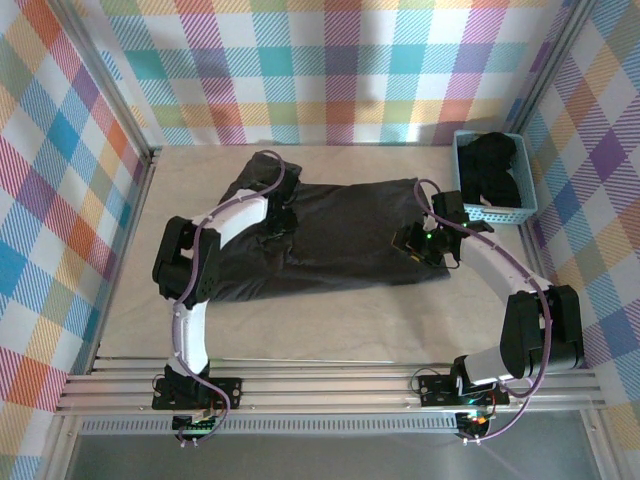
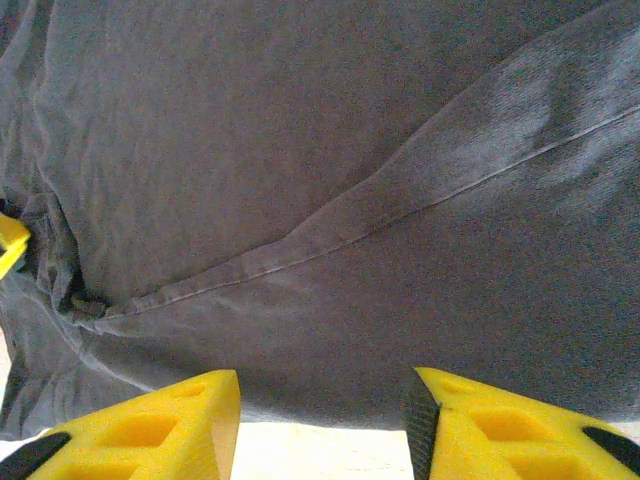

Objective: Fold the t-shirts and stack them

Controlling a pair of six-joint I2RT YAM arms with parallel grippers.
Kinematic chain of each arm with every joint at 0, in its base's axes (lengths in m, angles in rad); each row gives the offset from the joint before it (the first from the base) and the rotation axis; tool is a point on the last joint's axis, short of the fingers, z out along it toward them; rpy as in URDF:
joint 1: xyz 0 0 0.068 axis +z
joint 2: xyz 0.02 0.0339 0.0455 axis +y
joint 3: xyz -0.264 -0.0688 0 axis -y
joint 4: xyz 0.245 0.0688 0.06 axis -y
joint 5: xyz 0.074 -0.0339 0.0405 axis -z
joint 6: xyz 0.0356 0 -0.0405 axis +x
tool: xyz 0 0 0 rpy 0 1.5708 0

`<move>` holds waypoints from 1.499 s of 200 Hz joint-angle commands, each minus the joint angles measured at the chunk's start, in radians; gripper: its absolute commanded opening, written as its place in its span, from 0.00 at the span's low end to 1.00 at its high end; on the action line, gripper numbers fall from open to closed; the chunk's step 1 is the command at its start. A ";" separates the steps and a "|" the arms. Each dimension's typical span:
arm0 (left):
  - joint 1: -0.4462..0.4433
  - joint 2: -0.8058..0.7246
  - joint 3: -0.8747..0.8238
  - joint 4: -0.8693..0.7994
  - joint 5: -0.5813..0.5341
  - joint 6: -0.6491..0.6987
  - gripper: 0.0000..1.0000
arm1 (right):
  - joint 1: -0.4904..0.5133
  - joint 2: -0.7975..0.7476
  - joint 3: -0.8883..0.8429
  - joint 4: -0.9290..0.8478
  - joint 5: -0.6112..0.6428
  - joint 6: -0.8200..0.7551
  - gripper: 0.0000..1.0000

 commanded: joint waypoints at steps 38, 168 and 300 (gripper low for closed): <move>-0.012 0.022 -0.022 0.026 0.011 0.023 0.26 | -0.001 -0.027 0.020 0.038 -0.118 -0.010 0.47; -0.034 0.049 -0.004 0.002 -0.010 0.030 0.20 | -0.001 -0.032 0.036 0.021 -0.113 -0.015 0.48; -0.049 0.003 -0.022 0.019 -0.036 0.038 0.00 | -0.001 -0.033 0.047 0.035 -0.142 -0.007 0.48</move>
